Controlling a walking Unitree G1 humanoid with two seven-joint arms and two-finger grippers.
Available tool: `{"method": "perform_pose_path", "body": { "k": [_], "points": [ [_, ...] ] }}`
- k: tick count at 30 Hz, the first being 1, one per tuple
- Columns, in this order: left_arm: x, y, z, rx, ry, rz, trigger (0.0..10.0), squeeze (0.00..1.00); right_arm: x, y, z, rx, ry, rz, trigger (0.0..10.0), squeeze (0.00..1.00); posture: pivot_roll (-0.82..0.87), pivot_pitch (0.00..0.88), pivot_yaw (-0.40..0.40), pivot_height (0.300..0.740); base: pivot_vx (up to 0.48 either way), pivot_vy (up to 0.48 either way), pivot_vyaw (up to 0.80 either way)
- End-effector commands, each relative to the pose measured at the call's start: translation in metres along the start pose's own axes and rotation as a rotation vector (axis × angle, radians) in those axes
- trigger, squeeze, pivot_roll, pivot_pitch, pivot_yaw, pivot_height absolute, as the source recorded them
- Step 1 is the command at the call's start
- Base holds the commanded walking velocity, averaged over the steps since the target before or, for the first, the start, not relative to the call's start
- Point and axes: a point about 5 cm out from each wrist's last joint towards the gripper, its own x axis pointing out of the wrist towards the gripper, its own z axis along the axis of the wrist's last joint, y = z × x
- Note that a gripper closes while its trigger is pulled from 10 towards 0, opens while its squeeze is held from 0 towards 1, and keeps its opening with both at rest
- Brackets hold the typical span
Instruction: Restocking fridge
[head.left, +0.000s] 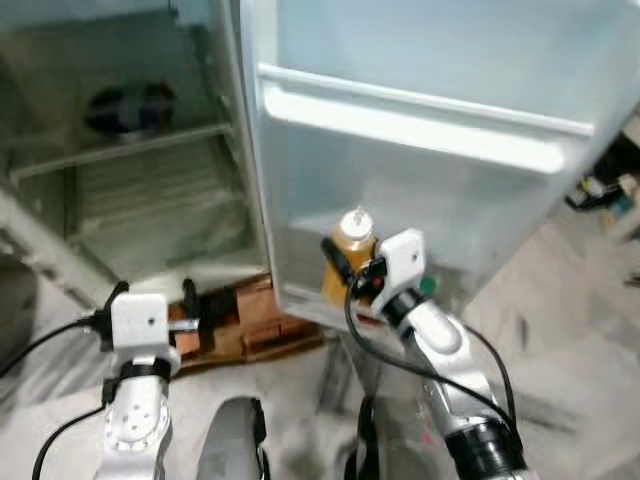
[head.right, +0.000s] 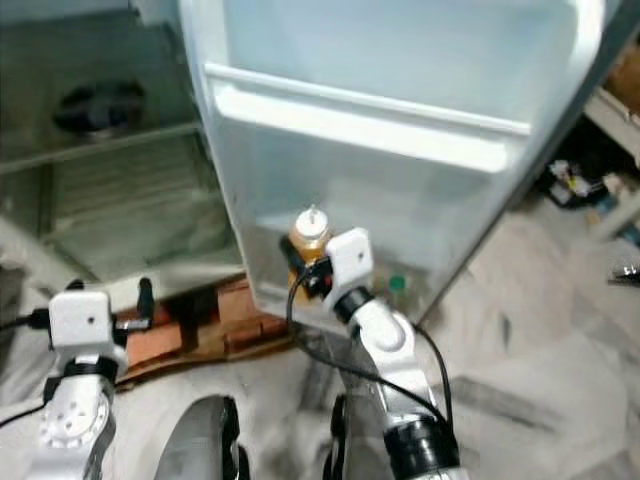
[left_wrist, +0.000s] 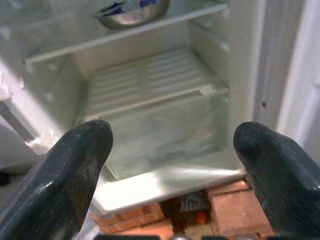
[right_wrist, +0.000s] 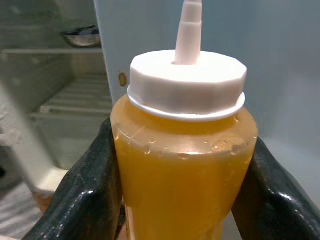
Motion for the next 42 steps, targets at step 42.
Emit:
{"method": "perform_pose_path", "body": {
  "k": [42],
  "points": [
    [-0.006,-0.010,0.000,0.004,0.011,-0.050,10.0,0.00,-0.011,0.026,-0.020,0.049,0.099,0.186,10.0,0.00,0.01,0.145,-0.001,0.522,0.020,0.000,0.00]
  ]
}}
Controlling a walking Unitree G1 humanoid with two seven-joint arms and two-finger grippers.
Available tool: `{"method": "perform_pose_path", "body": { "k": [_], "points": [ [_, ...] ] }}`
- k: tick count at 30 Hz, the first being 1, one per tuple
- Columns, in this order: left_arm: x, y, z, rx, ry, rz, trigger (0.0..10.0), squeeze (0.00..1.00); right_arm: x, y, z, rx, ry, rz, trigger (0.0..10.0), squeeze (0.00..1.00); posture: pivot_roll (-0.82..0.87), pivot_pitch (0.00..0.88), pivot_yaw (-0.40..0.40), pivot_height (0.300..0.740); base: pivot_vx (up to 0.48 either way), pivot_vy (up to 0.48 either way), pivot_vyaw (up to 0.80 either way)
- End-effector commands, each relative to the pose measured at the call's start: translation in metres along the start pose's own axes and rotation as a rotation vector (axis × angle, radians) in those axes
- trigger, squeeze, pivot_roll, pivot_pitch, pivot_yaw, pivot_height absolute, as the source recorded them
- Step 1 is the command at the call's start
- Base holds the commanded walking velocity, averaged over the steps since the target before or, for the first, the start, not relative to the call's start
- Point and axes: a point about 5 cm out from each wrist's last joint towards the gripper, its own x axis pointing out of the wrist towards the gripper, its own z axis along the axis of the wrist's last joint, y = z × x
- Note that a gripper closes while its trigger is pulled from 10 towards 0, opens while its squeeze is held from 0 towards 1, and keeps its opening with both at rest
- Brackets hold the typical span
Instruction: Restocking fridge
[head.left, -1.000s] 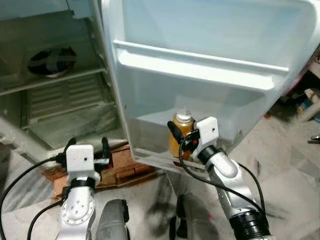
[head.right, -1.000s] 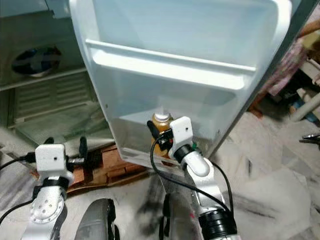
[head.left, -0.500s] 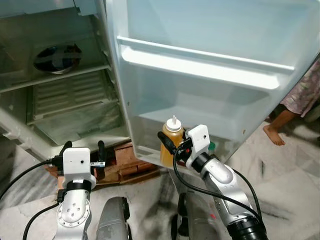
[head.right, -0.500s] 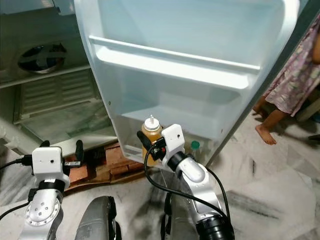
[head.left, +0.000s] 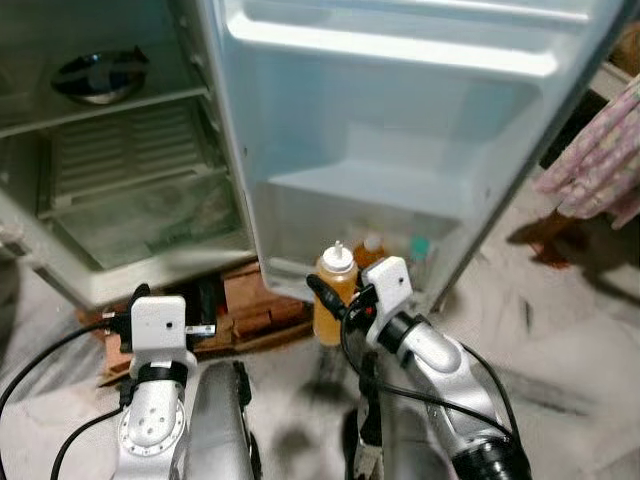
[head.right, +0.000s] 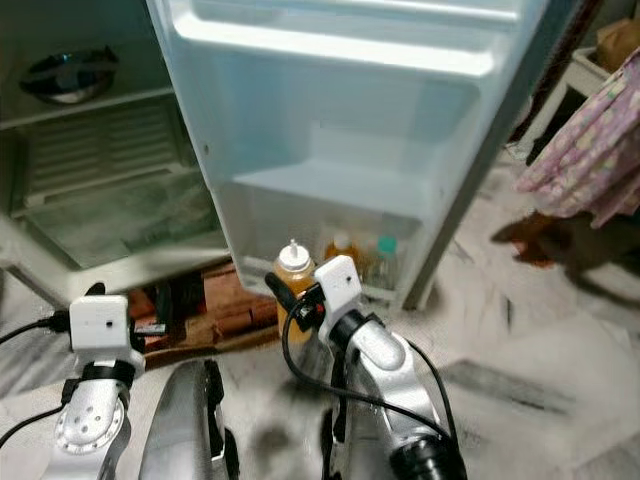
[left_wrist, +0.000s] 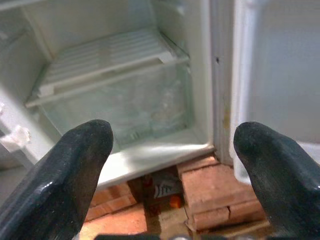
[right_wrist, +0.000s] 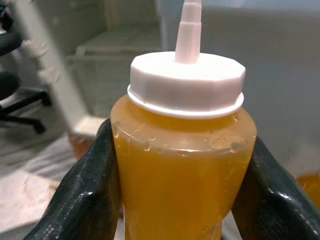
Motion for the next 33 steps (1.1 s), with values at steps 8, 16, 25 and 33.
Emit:
{"method": "perform_pose_path", "body": {
  "k": [8,16,25,33],
  "points": [
    [-0.003,0.000,0.000,0.017,0.008,-0.015,10.0,0.00,0.010,0.008,0.006,-0.099,-0.014,0.088,10.0,0.00,0.01,0.165,0.010,0.522,0.000,0.000,0.00],
    [0.000,-0.001,0.000,0.025,0.012,-0.031,10.0,0.00,0.017,0.017,0.015,-0.183,-0.065,0.135,10.0,0.00,0.01,0.164,0.012,0.522,0.000,0.000,0.23],
    [-0.006,-0.003,-0.001,0.031,0.030,-0.039,10.0,0.00,0.033,0.007,0.031,-0.269,-0.136,0.068,10.0,0.00,0.03,0.190,0.017,0.522,0.000,0.000,0.44],
    [-0.021,0.000,-0.011,0.051,0.109,-0.063,10.0,0.00,0.058,-0.014,0.053,-0.545,-0.172,-0.045,10.0,0.00,0.05,0.225,0.010,0.522,0.000,0.000,0.00]
  ]
}}
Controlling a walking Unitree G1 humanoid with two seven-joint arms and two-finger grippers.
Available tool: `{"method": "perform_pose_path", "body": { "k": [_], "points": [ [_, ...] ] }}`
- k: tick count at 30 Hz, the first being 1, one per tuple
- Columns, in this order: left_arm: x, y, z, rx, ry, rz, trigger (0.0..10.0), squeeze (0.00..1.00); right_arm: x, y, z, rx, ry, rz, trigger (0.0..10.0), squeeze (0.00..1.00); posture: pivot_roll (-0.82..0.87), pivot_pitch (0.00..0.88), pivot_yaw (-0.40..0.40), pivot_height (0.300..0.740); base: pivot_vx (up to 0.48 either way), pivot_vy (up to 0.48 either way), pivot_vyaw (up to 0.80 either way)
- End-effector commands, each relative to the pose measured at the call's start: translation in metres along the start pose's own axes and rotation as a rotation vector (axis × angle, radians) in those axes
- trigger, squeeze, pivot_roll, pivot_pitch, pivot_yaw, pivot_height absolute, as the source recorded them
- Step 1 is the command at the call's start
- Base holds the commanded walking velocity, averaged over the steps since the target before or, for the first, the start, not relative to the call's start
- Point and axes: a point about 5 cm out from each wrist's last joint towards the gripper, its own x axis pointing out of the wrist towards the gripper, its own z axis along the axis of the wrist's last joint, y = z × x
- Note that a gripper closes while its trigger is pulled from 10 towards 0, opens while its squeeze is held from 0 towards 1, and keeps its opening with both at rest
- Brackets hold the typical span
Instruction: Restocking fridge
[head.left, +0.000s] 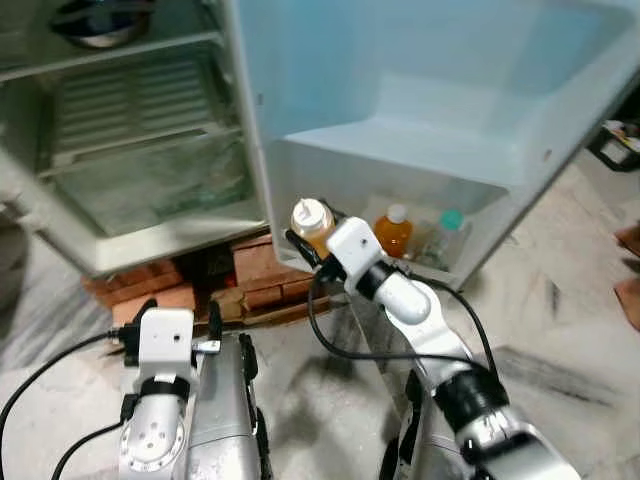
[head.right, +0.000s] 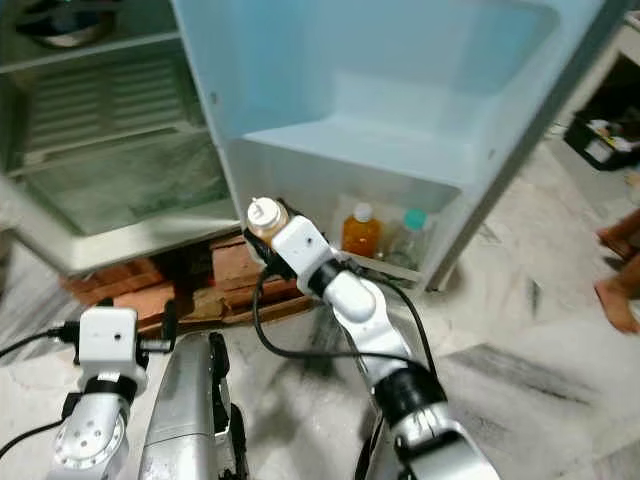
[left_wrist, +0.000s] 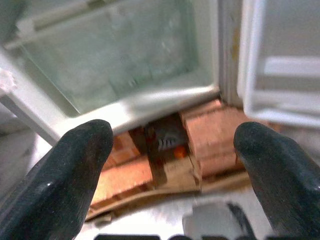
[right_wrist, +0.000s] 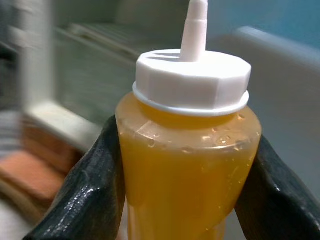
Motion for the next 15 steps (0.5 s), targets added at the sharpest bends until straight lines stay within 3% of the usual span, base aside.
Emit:
{"method": "perform_pose_path", "body": {
  "k": [1,10,15],
  "points": [
    [-0.005,0.001,-0.001,0.005,0.018,-0.015,10.0,0.00,0.005,-0.002,0.001,-0.064,-0.012,-0.029,10.0,0.00,0.05,0.228,0.009,0.522,0.000,0.000,0.00],
    [-0.021,0.002,-0.001,0.006,0.050,-0.013,10.0,0.00,0.018,-0.013,-0.010,-0.183,0.043,-0.121,10.0,0.00,0.09,0.282,-0.002,0.522,0.000,0.000,0.00],
    [-0.025,0.002,0.000,0.007,0.053,-0.014,10.0,0.00,0.020,-0.014,-0.013,-0.192,0.059,-0.137,10.0,0.00,0.10,0.295,-0.001,0.522,0.000,0.000,0.00]
  ]
}}
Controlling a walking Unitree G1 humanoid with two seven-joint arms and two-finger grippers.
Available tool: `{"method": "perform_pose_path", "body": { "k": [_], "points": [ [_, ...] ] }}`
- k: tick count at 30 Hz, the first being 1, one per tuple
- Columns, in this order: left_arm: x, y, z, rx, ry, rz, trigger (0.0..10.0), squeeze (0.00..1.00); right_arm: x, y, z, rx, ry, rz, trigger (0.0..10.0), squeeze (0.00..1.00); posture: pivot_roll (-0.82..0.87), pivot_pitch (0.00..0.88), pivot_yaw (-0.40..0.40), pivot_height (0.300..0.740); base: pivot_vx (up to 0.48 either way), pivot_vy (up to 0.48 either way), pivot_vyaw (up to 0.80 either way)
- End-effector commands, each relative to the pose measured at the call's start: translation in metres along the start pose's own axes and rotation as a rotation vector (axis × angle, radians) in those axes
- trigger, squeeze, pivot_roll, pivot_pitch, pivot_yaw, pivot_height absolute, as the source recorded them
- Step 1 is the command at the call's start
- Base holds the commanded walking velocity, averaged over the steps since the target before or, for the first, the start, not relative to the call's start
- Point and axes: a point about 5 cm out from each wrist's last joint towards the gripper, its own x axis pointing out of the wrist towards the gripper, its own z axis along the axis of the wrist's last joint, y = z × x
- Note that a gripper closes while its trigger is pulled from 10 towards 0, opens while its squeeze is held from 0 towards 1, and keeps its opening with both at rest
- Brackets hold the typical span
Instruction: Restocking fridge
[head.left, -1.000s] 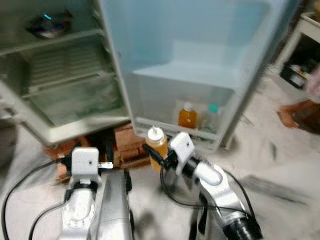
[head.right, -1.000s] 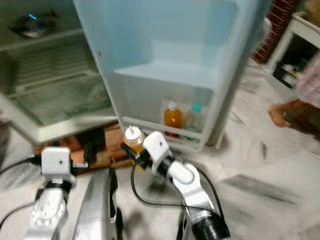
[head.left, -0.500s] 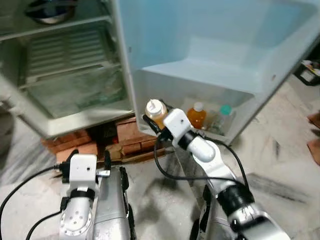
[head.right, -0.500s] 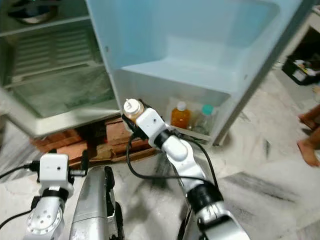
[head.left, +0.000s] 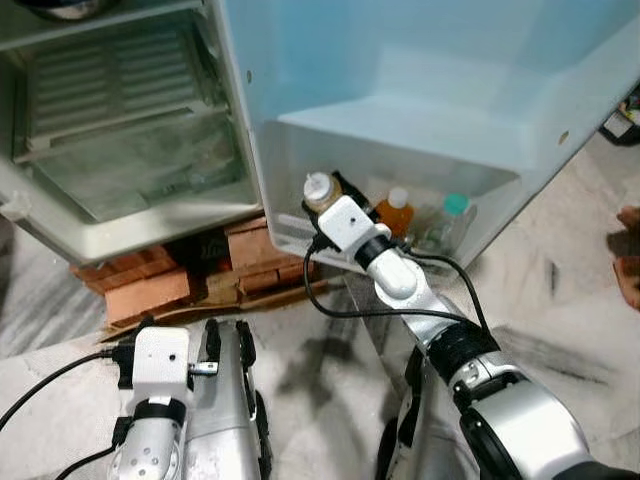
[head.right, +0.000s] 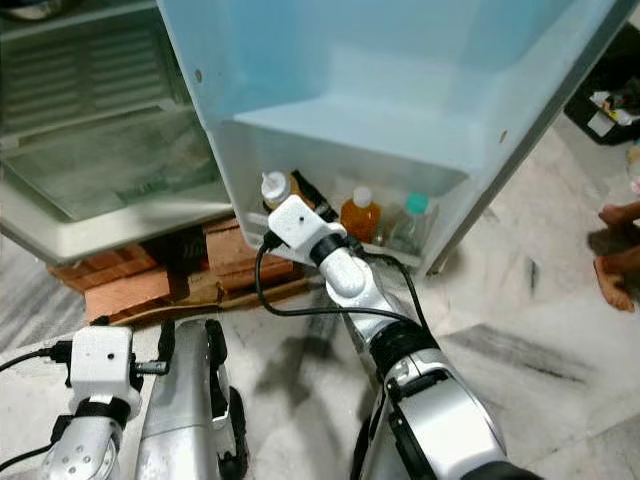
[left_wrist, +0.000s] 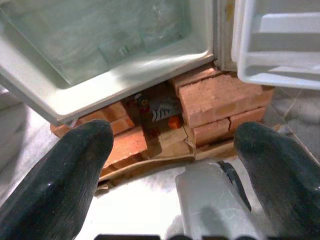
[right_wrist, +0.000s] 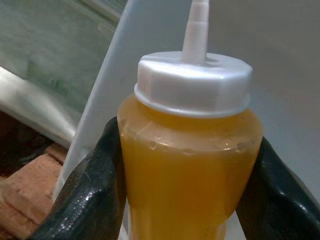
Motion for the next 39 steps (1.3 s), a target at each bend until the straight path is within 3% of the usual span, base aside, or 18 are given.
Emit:
{"method": "perform_pose_path", "body": {
  "k": [1,4,12,20,23,27,32,39],
  "points": [
    [-0.005,0.001,0.002,0.010,0.011,-0.005,10.0,0.00,0.002,0.003,0.001,-0.043,-0.021,-0.012,10.0,0.00,0.11,0.302,-0.003,0.522,0.000,0.000,0.00],
    [-0.007,0.002,0.002,0.012,0.014,-0.004,10.0,0.00,0.005,0.006,0.004,-0.029,-0.028,-0.004,10.0,0.00,0.11,0.311,-0.003,0.522,0.000,0.000,0.00],
    [-0.010,0.002,0.004,0.020,0.023,-0.001,10.0,0.00,0.019,0.007,0.026,-0.097,-0.125,-0.094,10.0,0.00,0.13,0.321,-0.003,0.522,0.000,0.000,0.00],
    [-0.011,0.001,0.005,0.022,0.029,0.000,10.0,0.00,0.013,0.032,0.009,-0.041,-0.005,-0.024,10.0,0.00,0.14,0.324,-0.011,0.522,0.000,0.000,0.00],
    [-0.011,0.001,0.005,0.021,0.030,0.001,10.0,0.00,0.007,0.037,0.002,0.016,0.036,-0.022,10.0,0.00,0.14,0.325,-0.014,0.522,0.000,0.000,0.00],
    [-0.010,0.001,0.004,0.020,0.032,0.002,10.0,0.00,0.003,0.039,-0.003,0.002,0.046,-0.018,10.0,0.00,0.14,0.323,-0.015,0.522,0.000,0.000,0.00],
    [-0.013,0.001,0.005,0.021,0.029,0.005,10.0,0.00,0.012,0.028,0.013,-0.132,-0.069,-0.075,10.0,0.00,0.15,0.331,-0.015,0.522,0.000,0.000,0.00],
    [-0.020,-0.001,0.017,0.005,0.008,0.006,10.0,0.00,0.021,0.008,0.025,-0.196,-0.129,-0.142,10.0,0.00,0.16,0.370,-0.010,0.522,0.000,0.000,0.00]
  ]
}}
